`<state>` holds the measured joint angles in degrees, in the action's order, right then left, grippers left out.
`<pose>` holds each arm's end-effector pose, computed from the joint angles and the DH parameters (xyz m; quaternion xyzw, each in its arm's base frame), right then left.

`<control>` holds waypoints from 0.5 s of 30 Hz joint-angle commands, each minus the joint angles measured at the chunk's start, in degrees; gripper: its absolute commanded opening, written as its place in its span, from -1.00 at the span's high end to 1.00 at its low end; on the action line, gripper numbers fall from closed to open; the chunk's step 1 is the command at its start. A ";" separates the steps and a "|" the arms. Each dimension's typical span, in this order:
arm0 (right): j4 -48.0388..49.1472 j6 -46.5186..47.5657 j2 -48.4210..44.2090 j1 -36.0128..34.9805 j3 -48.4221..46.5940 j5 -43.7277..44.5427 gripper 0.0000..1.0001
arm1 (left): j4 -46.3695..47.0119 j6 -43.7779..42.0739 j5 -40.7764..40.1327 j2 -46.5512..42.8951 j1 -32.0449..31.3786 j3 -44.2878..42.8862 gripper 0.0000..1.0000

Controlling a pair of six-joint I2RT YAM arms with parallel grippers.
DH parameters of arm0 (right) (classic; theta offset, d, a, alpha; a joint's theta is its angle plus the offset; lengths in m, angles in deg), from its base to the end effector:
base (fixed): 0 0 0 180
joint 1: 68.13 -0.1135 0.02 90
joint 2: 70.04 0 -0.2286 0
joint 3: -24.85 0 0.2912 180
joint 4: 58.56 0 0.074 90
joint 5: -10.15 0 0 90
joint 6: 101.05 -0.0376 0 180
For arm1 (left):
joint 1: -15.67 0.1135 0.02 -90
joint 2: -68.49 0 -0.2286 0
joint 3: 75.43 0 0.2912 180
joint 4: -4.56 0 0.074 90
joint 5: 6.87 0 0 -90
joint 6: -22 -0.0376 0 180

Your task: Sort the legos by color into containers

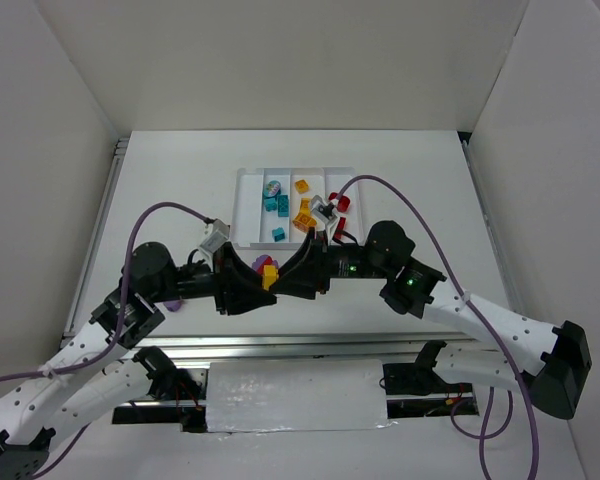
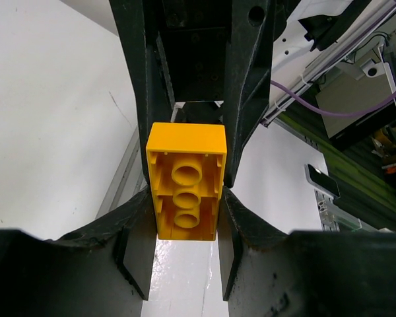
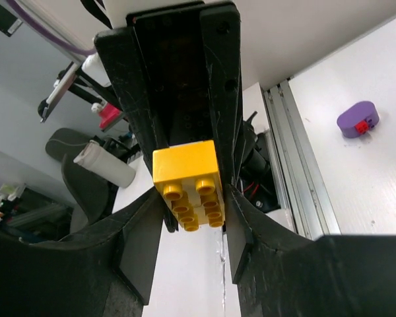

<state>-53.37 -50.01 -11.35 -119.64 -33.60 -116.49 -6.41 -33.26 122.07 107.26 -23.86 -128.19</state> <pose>0.1668 0.2458 0.3166 -0.3004 0.6125 0.6463 0.3418 0.1604 -0.1630 0.3325 0.2687 0.6382 -0.5958 0.4068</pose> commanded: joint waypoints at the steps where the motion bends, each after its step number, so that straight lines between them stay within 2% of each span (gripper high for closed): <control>1: 6.12 0.37 0.37 -0.96 -0.72 2.62 0.03 | 4.17 -1.17 2.72 0.26 -0.55 -0.10 1.00; 2: 6.30 0.55 0.28 -0.96 -0.81 2.80 0.01 | 3.91 -1.34 2.90 0.70 -0.55 -0.27 1.00; 4: 5.95 1.07 0.63 -0.88 -1.33 2.72 0.15 | 3.73 -1.52 2.55 1.14 -0.55 -0.45 1.00; 5: 5.69 1.34 0.80 -0.96 -1.42 2.63 0.33 | 3.73 -1.61 2.63 1.23 -0.55 -0.62 0.99; 7: 6.56 1.61 0.81 -0.88 -0.64 2.72 0.53 | 4.17 -1.61 3.24 1.93 -0.55 -0.80 0.93; 8: 7.78 1.52 0.81 -0.96 -0.11 3.24 1.00 | 4.34 -1.52 3.34 2.28 -0.55 -0.97 0.89; 12: 8.06 2.48 0.54 -0.96 1.04 5.52 1.00 | 4.17 -1.43 1.84 3.07 -0.64 -1.15 0.45; 13: 7.53 3.01 0.63 -0.88 1.13 6.75 1.00 | 3.82 -1.17 0.19 3.07 -0.55 -1.50 -0.10; 14: 5.79 3.36 0.80 -0.79 1.04 9.98 1.00 | 2.95 -0.91 -1.91 2.90 -0.55 -1.76 -0.75; 15: 4.29 3.71 1.33 -0.79 0.34 12.36 1.00 | 0.15 -0.82 -4.37 2.81 -0.55 -2.29 -0.99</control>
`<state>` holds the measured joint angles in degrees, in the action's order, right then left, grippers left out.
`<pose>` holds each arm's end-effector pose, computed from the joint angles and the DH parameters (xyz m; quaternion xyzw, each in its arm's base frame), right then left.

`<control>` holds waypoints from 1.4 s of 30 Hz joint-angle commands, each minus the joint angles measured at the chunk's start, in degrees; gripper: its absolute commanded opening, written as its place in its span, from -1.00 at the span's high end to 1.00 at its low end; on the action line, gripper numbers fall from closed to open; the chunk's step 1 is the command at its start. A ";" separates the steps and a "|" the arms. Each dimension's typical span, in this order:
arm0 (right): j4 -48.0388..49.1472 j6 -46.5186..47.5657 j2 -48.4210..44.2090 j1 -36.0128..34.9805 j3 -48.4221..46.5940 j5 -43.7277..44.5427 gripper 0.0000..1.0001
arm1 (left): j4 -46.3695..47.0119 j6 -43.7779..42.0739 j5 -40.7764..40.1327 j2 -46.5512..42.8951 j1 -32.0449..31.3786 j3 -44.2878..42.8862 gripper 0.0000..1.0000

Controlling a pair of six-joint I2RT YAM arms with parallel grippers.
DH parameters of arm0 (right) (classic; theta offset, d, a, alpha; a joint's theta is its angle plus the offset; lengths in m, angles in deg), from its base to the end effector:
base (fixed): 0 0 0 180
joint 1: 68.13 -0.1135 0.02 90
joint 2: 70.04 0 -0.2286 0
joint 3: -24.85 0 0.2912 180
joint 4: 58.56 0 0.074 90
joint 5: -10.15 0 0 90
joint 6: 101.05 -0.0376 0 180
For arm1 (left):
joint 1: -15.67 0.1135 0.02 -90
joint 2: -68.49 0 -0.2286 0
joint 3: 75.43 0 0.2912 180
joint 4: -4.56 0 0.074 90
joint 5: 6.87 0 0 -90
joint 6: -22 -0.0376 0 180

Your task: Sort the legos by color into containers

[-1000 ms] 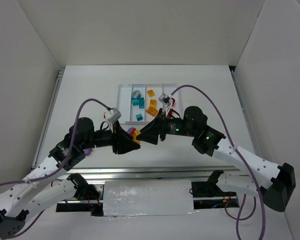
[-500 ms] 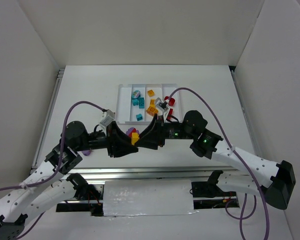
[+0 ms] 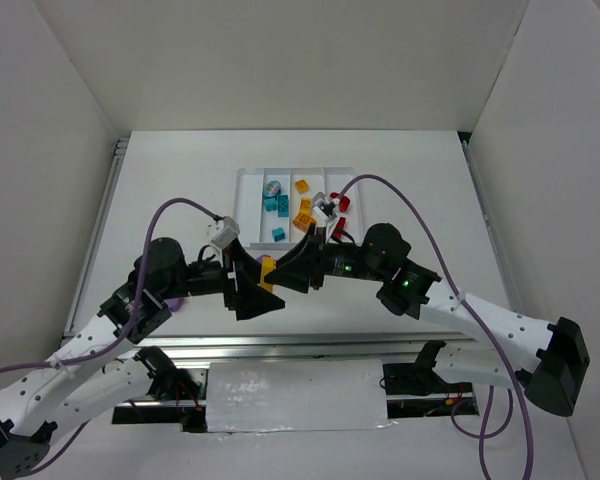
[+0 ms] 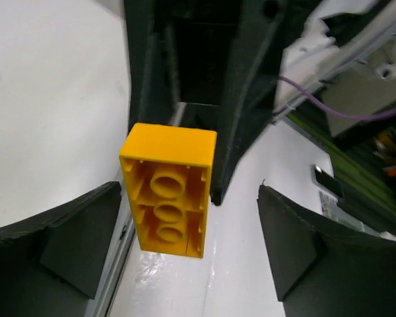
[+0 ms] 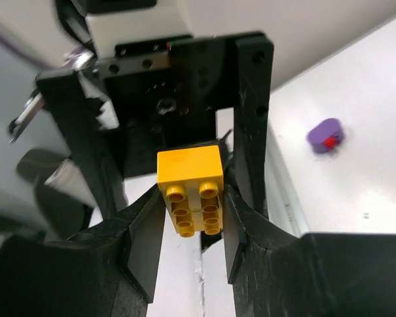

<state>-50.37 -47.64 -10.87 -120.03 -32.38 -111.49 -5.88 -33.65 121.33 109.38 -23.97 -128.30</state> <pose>0.1691 0.2477 0.3115 -0.2867 0.6095 0.6302 0.3862 0.1666 -0.1682 0.3264 0.2646 0.6476 -0.5897 0.4034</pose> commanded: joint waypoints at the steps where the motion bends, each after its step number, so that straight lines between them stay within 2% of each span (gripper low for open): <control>1: -0.81 1.79 1.37 -0.13 -1.41 10.43 1.00 | -3.10 -0.86 -9.66 0.69 -0.44 -4.10 -0.99; 3: -7.31 0.75 3.21 0.13 -3.25 23.15 1.00 | -9.33 -1.04 -18.46 1.21 -0.44 -6.83 -0.99; 4: -9.85 -0.13 4.18 1.18 -3.96 28.07 1.00 | -16.50 -0.60 -23.55 1.56 -0.44 -10.06 -0.99; 5: -14.84 -1.44 5.24 2.14 -4.83 32.21 1.00 | -20.05 -0.34 -33.70 2.18 -0.44 -11.57 -0.99; 6: -16.63 -3.46 7.86 3.28 -6.50 39.13 1.00 | -23.22 -0.25 -37.45 2.36 -0.44 -13.07 -0.99; 7: -18.04 -4.26 9.45 5.56 -7.12 41.63 1.00 | -28.12 -0.33 -40.62 2.45 -0.44 -15.08 -0.99; 8: -19.62 -4.79 10.94 6.71 -8.00 43.48 1.00 | -30.00 -0.42 -45.62 2.27 -0.44 -15.80 -0.99; 10: -20.25 -4.01 17.52 8.56 -11.94 48.84 1.00 | -32.99 -0.69 -49.51 1.66 -0.44 -16.77 -0.99; 11: -23.21 -3.40 20.25 9.70 -14.40 51.47 1.00 | -35.79 -0.60 -53.27 0.96 -0.44 -16.86 -0.99; 12: -24.63 -1.48 27.15 10.32 -20.69 53.94 1.00 | -37.12 -0.51 -54.88 0.69 -0.44 -16.86 -0.99; 14: -30.95 0.29 39.09 12.25 -28.97 57.21 1.00 | -40.99 -0.95 -56.91 0.16 -0.35 -16.95 -0.99; 17: -36.50 3.89 52.21 14.88 -48.10 57.92 1.00 | -45.56 -2.70 -60.16 -0.71 -0.44 -17.04 -0.99; 19: -41.40 4.69 58.04 16.12 -55.52 59.49 1.00 | -46.62 -2.19 -61.74 -2.90 -0.53 -15.72 -0.99; 22: -48.52 7.06 70.15 18.32 -72.72 61.77 1.00 | -41.74 -3.48 -59.39 -7.39 -0.79 -12.22 -0.99; 23: -50.21 7.50 72.11 18.67 -75.31 61.87 1.00 | -41.01 -3.85 -58.16 -8.35 -0.71 -11.77 -0.99; 26: -54.09 8.12 75.73 19.38 -79.55 63.71 1.00 | -40.83 -4.03 -57.97 -8.72 -0.53 -11.67 -0.99; 31: -48.20 9.18 71.09 20.96 -69.72 63.37 0.96 | -41.00 -4.90 -55.86 -4.68 0.17 -11.94 -0.99; 33: -48.29 9.79 70.64 21.40 -69.18 61.44 0.87 | -41.09 -5.34 -55.16 -3.19 0.88 -12.20 -0.99; 34: -48.38 10.92 70.81 21.49 -69.18 60.04 0.53 | -41.09 -5.43 -54.90 -3.00 1.31 -12.29 -0.99; 35: -48.64 11.28 70.90 21.49 -69.35 59.59 0.09 | -41.01 -5.43 -54.72 -2.83 1.40 -12.29 -0.99; 36: -49.34 11.37 71.07 21.40 -69.44 59.15 -0.18 | -40.83 -5.52 -54.54 -3.00 1.58 -12.20 -0.99; 38: -49.69 11.90 70.81 21.40 -69.62 58.36 -0.34 | -40.65 -5.52 -54.28 -3.44 1.76 -11.94 -0.99; 41: -50.31 11.55 68.27 21.40 -68.92 57.83 -0.43 | -40.30 -5.52 -53.93 -4.41 1.84 -11.68 -0.99; 42: -50.48 11.38 65.83 21.31 -68.13 57.48 -0.63 | -40.30 -5.61 -53.84 -4.50 1.84 -11.68 -0.99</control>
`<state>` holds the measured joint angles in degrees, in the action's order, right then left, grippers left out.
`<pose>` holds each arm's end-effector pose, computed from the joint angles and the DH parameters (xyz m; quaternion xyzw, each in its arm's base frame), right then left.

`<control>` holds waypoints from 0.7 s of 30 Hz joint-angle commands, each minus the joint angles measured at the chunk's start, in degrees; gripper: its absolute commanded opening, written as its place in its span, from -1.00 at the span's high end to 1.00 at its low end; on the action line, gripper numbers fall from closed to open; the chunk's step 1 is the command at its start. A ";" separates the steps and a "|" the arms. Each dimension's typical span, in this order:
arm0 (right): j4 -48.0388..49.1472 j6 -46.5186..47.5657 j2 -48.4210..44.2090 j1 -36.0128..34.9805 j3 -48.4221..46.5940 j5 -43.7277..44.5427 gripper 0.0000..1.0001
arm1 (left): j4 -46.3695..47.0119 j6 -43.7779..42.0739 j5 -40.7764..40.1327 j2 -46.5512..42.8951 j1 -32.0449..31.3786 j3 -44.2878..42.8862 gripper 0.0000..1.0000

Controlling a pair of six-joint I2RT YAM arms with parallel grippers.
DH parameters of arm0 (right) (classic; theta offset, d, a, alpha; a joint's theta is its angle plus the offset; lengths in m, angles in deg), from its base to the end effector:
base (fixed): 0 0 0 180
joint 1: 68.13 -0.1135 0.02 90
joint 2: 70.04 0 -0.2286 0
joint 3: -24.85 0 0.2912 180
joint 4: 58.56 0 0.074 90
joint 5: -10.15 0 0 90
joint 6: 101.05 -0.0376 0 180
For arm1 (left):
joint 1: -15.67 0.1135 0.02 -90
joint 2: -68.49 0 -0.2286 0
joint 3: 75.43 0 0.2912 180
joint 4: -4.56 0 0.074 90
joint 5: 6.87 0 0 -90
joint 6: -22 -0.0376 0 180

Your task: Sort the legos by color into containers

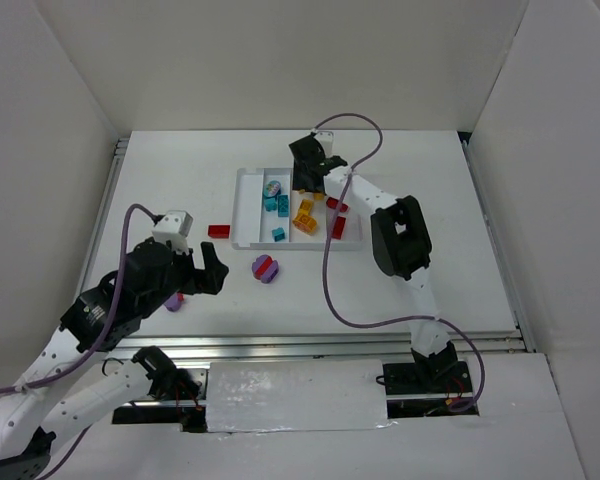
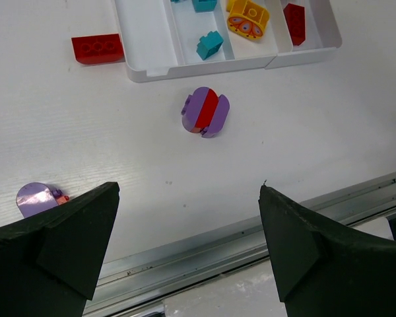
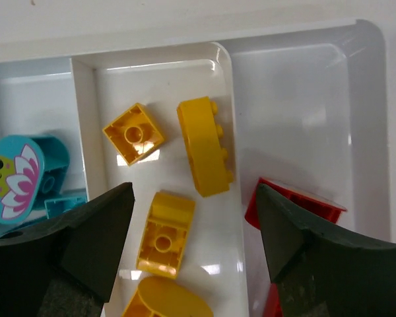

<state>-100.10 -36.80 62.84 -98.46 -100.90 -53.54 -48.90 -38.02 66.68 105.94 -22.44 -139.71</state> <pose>0.4707 0.2561 0.1640 0.0438 0.9136 -0.0264 0.4034 0.1614 -0.1131 0.3346 -0.0153 0.8454 -0.1902 0.4989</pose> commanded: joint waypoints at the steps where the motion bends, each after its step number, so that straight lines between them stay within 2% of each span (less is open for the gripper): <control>1: -0.85 0.36 -9.38 -0.52 1.01 -0.90 -0.64 | 2.71 -1.15 0.72 -1.07 0.40 -0.27 -0.99; 4: 0.90 1.23 -17.98 -2.97 6.97 -4.93 -0.65 | 1.75 -0.28 -0.60 -1.15 0.93 -0.70 -0.99; 6: 1.35 -0.42 -25.28 -5.61 13.54 -5.04 -0.65 | 0.79 1.91 -4.28 -1.94 2.33 -0.97 -0.99; 7: 1.17 -1.48 -27.39 -9.36 16.10 -4.95 -0.67 | 0.17 2.80 -5.95 -2.29 2.95 -1.23 -0.99; 8: 1.87 -2.62 -31.41 -11.57 19.00 -3.99 -0.99 | -1.14 3.85 -9.01 -3.25 3.56 -1.32 -0.99; 11: 2.49 -10.70 -35.83 -20.87 31.47 2.42 -0.99 | -0.20 4.22 -8.36 -5.89 6.37 -0.62 -0.99; 12: 1.97 -16.72 -35.93 -22.74 32.73 4.00 -0.99 | 0.77 3.17 -7.21 -6.42 7.25 0.08 -0.99; 15: -0.84 -26.84 -33.84 -28.64 35.11 8.57 -0.99 | 1.49 2.28 -4.56 -6.08 7.70 0.09 -0.99; 21: -7.08 -35.23 -23.20 -31.81 29.06 10.26 -0.99 | 1.57 1.40 -2.81 -4.05 7.78 0.00 -0.99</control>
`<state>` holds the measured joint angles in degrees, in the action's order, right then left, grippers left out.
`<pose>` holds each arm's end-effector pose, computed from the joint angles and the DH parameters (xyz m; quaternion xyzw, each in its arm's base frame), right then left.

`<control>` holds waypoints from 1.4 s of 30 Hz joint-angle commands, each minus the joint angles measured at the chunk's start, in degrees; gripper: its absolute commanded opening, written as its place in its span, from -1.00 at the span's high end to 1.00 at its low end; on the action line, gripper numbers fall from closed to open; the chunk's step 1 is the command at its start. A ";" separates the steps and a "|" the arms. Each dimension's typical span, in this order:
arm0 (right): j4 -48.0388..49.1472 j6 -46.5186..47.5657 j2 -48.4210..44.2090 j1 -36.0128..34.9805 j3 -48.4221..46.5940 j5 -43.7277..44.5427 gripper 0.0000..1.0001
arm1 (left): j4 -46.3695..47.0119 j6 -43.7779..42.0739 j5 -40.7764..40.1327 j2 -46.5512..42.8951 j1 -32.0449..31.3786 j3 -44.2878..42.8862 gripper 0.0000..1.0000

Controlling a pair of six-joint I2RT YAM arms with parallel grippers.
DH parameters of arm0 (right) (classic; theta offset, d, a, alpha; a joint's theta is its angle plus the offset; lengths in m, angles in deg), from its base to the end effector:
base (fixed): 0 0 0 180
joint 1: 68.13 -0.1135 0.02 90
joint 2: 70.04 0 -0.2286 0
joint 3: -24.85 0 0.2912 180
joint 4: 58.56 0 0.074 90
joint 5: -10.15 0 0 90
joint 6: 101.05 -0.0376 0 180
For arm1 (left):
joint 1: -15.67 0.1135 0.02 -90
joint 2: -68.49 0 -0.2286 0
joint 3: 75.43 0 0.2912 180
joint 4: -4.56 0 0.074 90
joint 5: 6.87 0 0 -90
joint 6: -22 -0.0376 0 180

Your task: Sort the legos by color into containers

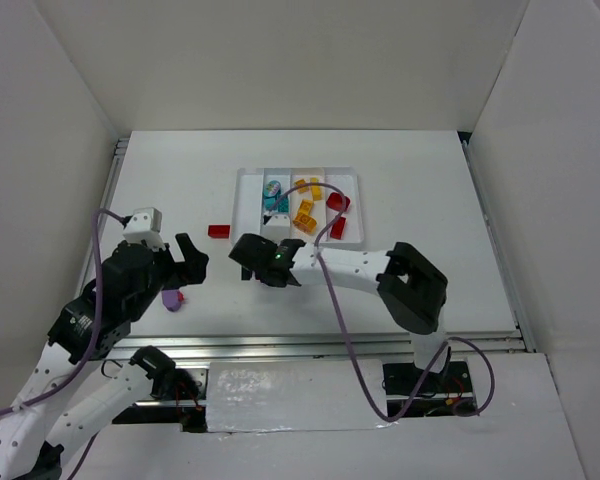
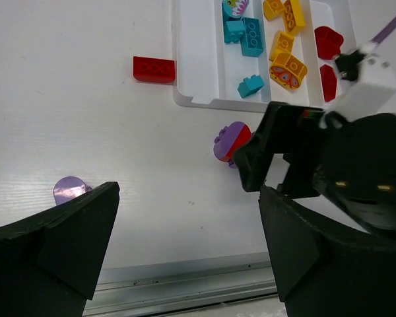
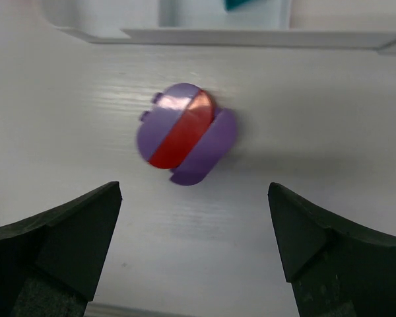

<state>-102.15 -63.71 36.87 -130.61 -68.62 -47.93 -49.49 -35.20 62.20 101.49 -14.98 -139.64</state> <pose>0.2151 0.3698 0.1757 -0.0012 0.9252 0.0889 0.3689 0.1599 -0.0791 0.3465 -0.1158 0.8172 -0.1573 0.5422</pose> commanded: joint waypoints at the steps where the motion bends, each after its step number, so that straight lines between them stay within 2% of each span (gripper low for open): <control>1: -6.17 -9.55 4.25 0.25 -3.84 5.42 -0.99 | 2.25 -1.51 1.94 0.49 0.33 -0.07 -0.99; 7: 0.75 -8.43 5.76 1.30 -2.00 2.80 -0.99 | 2.86 -2.03 3.08 -0.65 0.33 0.28 -0.99; 13: 3.48 -6.49 6.46 1.48 -2.97 0.51 -0.99 | 3.04 -2.47 3.61 -0.82 0.33 0.28 -0.99; 20: 4.72 -6.49 8.92 2.97 -4.64 -0.37 -0.99 | 3.39 -2.74 4.32 -1.35 0.33 0.46 -0.99; 26: 0.51 -7.45 14.63 4.56 -9.47 -1.51 -0.99 | 3.48 -2.91 4.67 -1.18 0.33 0.46 -0.99; 30: 1.12 -7.10 15.17 4.56 -8.25 -3.35 -0.95 | 3.57 -3.00 4.93 -1.35 0.33 0.55 -0.99; 32: 2.51 -6.58 14.38 4.38 -6.06 -4.41 -0.70 | 3.66 -3.00 4.93 -1.35 0.33 0.46 -0.99; 33: 3.31 -5.88 13.85 4.47 -4.83 -4.76 -0.47 | 3.48 -3.00 4.84 -1.27 0.33 0.55 -0.99; 34: 4.10 -5.61 13.24 4.38 -3.68 -5.37 -0.11 | 3.48 -2.91 4.76 -1.35 0.33 0.55 -0.99; 36: 7.87 -3.34 10.08 4.12 1.14 -6.16 0.13 | 3.48 -2.91 4.84 -1.35 0.33 0.55 -0.99; 37: 10.06 -2.19 8.50 3.77 3.25 -7.13 0.36 | 3.57 -2.83 4.76 -1.35 0.33 0.55 -0.99; 38: 14.87 0.52 4.75 2.98 7.79 -7.57 0.82 | 3.57 -2.91 4.84 -1.35 0.33 0.55 -0.99; 39: 16.92 1.68 2.88 2.45 10.02 -7.75 1.00 | 3.83 -2.91 5.28 -1.35 0.33 0.63 -0.99; 42: 25.09 10.71 -4.85 -0.43 17.23 -7.76 1.00 | 4.27 -2.82 7.38 -1.00 0.25 0.55 -0.99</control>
<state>-87.09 -61.94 39.03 -127.81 -55.79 -54.44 -48.81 -36.62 67.19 100.59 -14.89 -139.44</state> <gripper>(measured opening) 0.751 0.994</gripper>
